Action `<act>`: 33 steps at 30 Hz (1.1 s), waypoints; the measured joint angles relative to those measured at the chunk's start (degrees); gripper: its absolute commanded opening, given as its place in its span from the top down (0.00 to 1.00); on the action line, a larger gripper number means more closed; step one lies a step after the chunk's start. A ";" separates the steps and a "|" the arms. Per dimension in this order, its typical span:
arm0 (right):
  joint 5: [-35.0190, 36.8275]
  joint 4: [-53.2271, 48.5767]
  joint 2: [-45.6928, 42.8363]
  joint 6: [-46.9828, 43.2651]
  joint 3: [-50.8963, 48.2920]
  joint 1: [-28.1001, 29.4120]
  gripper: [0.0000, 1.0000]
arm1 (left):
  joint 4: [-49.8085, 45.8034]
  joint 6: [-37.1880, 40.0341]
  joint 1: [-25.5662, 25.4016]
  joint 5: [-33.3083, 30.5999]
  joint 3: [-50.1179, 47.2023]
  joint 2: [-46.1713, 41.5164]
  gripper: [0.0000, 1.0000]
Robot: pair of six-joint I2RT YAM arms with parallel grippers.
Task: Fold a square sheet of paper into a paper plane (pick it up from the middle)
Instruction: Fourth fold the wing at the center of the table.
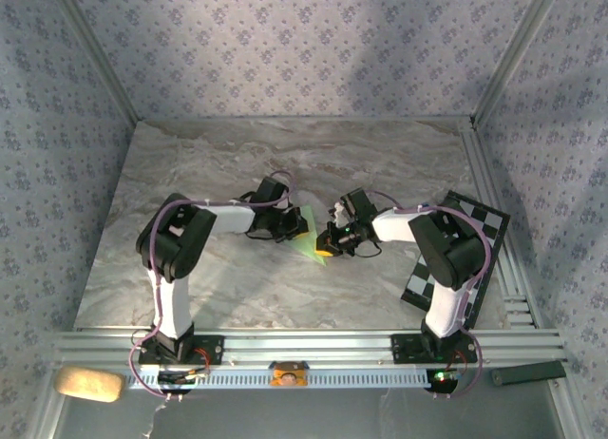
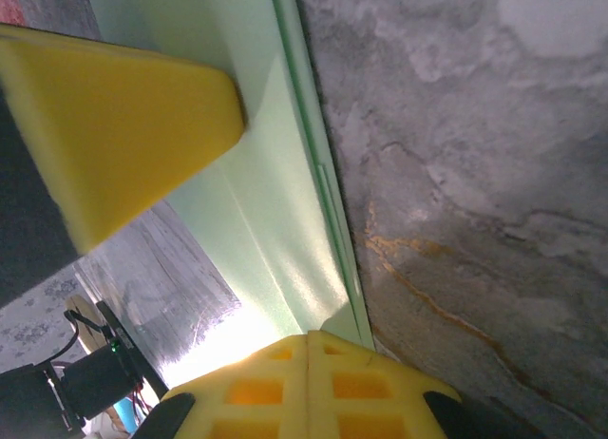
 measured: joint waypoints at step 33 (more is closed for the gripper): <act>1.09 0.02 -0.55 0.20 -0.17 0.42 1.00 | -13.22 5.09 2.23 -3.41 12.63 -0.63 0.95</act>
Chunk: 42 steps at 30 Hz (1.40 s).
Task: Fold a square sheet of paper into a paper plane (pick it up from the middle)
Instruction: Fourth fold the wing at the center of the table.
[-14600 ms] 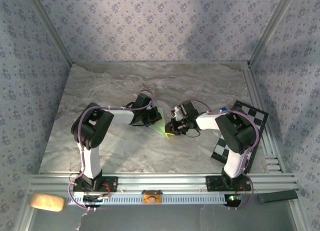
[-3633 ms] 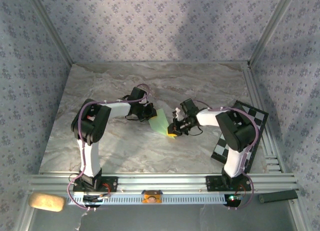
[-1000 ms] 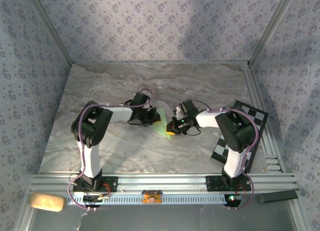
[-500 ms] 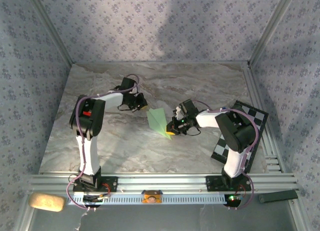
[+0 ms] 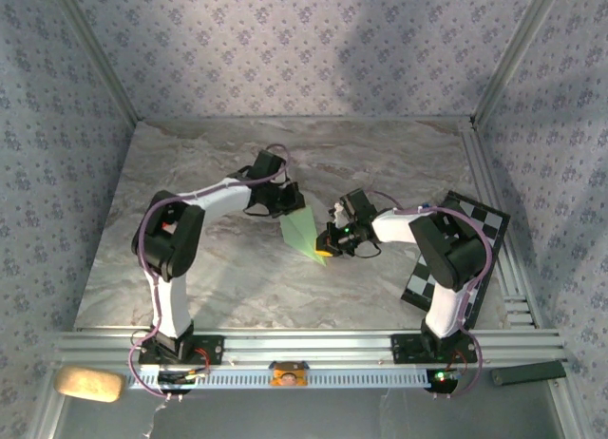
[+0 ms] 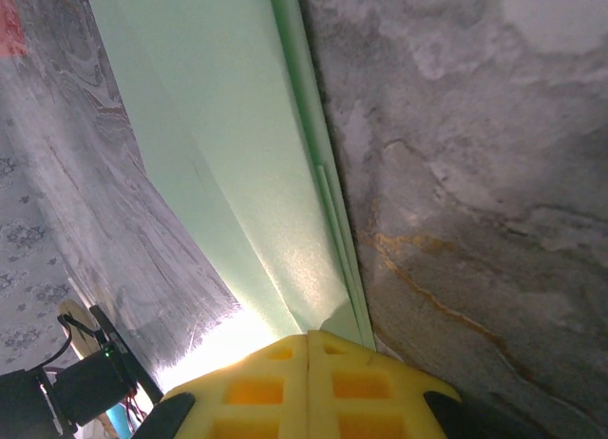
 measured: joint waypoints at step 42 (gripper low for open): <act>2.47 -6.54 -8.37 -2.19 -5.46 1.97 0.94 | 3.26 -0.28 2.29 1.75 -3.39 4.50 0.98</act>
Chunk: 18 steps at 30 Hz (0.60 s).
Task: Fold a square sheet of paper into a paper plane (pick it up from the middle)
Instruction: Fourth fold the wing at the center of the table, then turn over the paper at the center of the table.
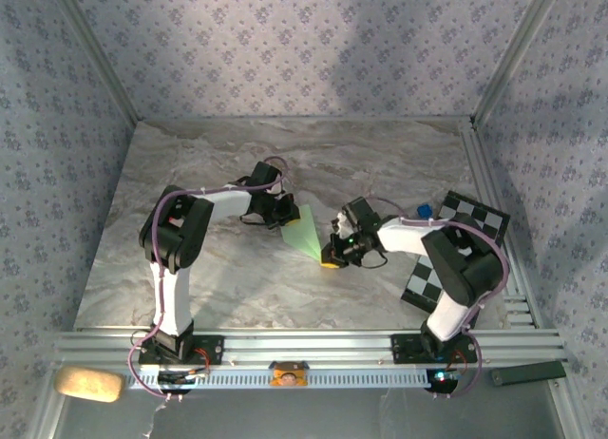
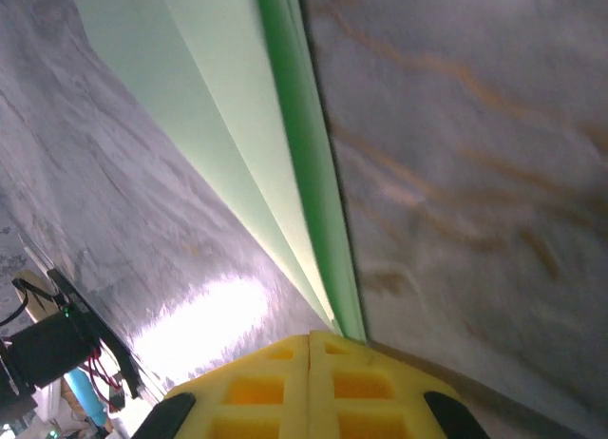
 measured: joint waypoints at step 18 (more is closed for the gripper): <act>0.92 -0.68 -1.49 3.72 -1.20 -1.60 0.79 | 0.52 -0.02 0.11 0.55 -0.33 0.00 0.97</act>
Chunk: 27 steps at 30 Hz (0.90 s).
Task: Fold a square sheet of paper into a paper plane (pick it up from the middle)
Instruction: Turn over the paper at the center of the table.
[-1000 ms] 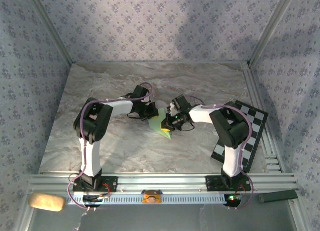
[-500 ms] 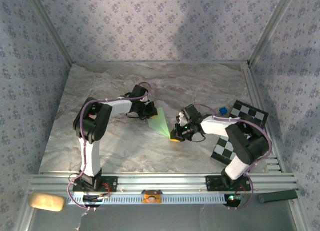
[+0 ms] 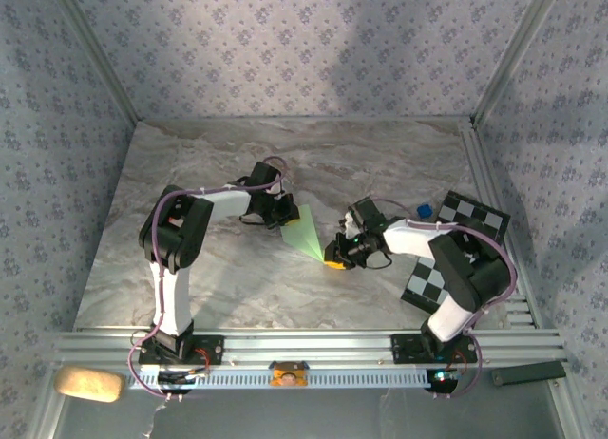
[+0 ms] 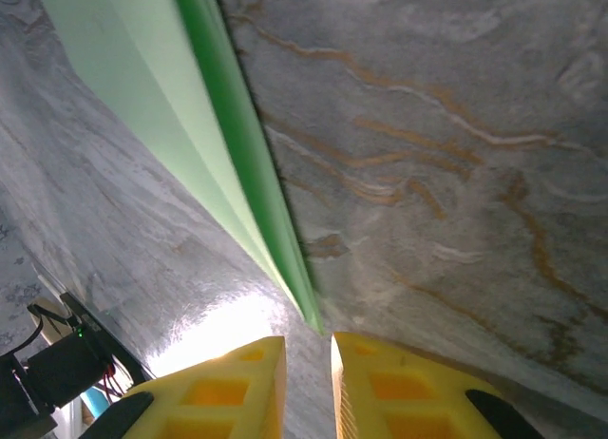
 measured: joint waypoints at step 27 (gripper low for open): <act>-2.38 2.82 4.20 2.34 3.69 0.15 0.78 | 0.76 -0.07 0.00 0.37 -0.37 0.00 0.97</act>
